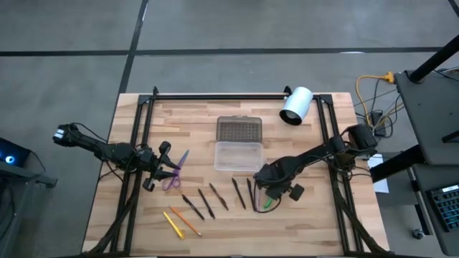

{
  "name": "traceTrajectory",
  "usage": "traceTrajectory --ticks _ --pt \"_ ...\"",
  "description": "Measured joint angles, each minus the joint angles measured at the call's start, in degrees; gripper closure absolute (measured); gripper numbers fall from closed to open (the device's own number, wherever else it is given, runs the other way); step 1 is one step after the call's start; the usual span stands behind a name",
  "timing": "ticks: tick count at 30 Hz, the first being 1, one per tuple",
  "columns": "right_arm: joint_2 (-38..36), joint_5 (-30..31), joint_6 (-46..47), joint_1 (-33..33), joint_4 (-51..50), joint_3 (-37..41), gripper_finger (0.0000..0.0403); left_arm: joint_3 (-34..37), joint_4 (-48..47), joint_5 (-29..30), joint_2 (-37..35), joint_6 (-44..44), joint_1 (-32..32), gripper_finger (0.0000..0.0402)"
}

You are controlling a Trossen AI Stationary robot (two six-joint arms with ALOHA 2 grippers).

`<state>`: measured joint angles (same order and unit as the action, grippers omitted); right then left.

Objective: Pick & place school supplies into a supply box
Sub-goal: Put the green pen into the white and black supply box

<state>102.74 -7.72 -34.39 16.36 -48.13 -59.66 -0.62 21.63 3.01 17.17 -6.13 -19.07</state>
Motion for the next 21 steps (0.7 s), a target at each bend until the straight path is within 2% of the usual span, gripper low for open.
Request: traceTrajectory --ticks 3,8,21 --pt "0.0 0.2 1.0 1.5 -0.1 -0.2 0.0381 0.0 0.0 0.0 0.0 0.0 0.0 0.0306" --pt "-0.1 5.1 4.0 3.6 -1.9 -1.7 0.0381 0.0 0.0 0.0 0.0 0.0 0.0 0.0306" --pt "-4.0 12.3 12.4 6.1 -5.5 -7.2 0.0381 0.0 0.0 0.0 0.0 0.0 0.0 0.0306"
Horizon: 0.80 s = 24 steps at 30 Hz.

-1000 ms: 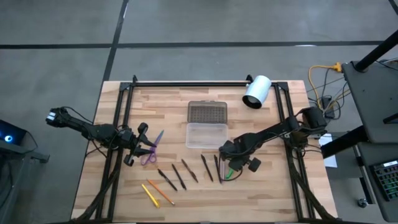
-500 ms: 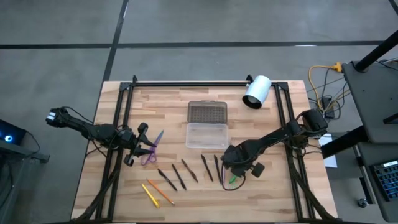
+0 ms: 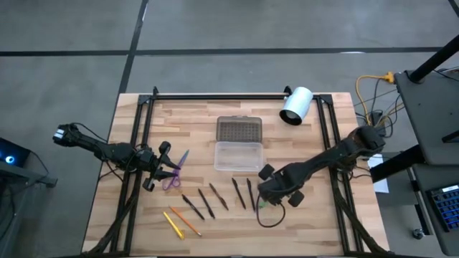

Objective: Pick & place school supplies into a supply box
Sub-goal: Put the green pen into the white and black supply box

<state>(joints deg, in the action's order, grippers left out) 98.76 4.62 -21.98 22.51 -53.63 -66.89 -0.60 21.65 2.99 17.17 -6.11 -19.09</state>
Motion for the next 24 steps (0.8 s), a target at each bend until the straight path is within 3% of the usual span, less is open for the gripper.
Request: traceTrajectory --ticks 4,13,24 --pt "0.0 7.0 2.8 -0.5 0.8 -2.4 0.0381 0.0 0.0 0.0 0.0 0.0 0.0 0.0306" --pt "0.0 15.2 12.0 -5.0 8.6 -4.8 0.0381 0.0 0.0 0.0 0.0 0.0 0.0 0.0306" --pt "2.3 15.2 18.3 -15.6 16.5 -3.8 0.0381 0.0 0.0 0.0 0.1 0.0 0.0 0.0306"
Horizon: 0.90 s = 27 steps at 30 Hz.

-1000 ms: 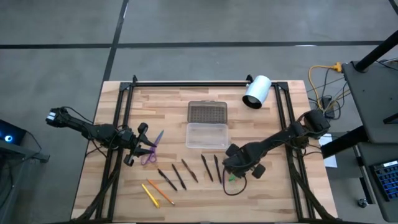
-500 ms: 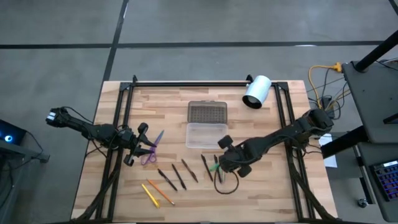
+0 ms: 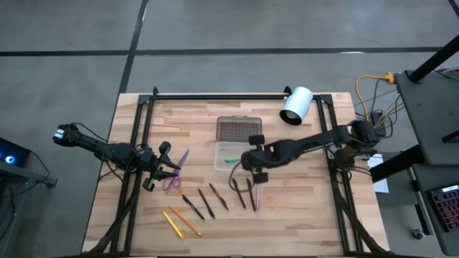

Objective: Pick & place school supplies into a supply box
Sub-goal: Put the green pen into the white and black supply box

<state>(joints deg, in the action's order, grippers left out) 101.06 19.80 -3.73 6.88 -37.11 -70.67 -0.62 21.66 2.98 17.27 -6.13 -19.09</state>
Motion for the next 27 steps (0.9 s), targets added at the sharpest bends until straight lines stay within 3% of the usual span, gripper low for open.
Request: traceTrajectory --ticks 14,27 --pt "6.8 -4.9 -3.5 -10.0 2.1 -0.7 0.0381 0.0 0.0 0.0 1.2 0.0 0.0 0.0306" --pt "7.2 -8.3 -5.8 -11.7 4.3 -1.3 0.0380 0.0 0.0 0.0 1.1 0.0 0.0 0.0306"
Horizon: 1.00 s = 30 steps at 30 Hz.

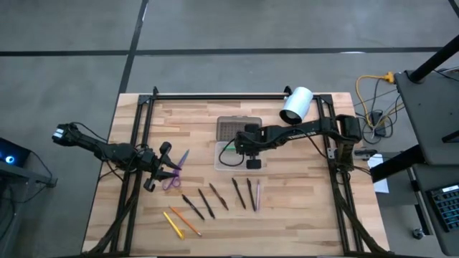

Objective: Pick & place school supplies into a supply box
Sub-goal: Put the green pen into the white and black supply box, then put the purple pen into the white and black supply box

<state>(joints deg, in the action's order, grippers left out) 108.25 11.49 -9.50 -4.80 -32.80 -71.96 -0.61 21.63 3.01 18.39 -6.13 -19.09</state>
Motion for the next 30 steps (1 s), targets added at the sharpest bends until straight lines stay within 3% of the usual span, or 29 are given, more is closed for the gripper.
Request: traceTrajectory --ticks 17,25,30 --pt "0.2 0.0 -1.7 -0.6 -0.1 -0.3 0.0295 0.0 0.0 0.0 0.0 0.0 0.0 0.0306" --pt "0.2 0.0 -4.4 -0.6 0.0 -3.8 0.0273 0.0 0.0 0.0 0.0 0.0 0.0 0.0306" --pt "0.2 -4.9 -5.8 -0.4 -1.6 -6.7 0.0268 0.0 0.0 0.0 0.0 0.0 0.0 0.0306"
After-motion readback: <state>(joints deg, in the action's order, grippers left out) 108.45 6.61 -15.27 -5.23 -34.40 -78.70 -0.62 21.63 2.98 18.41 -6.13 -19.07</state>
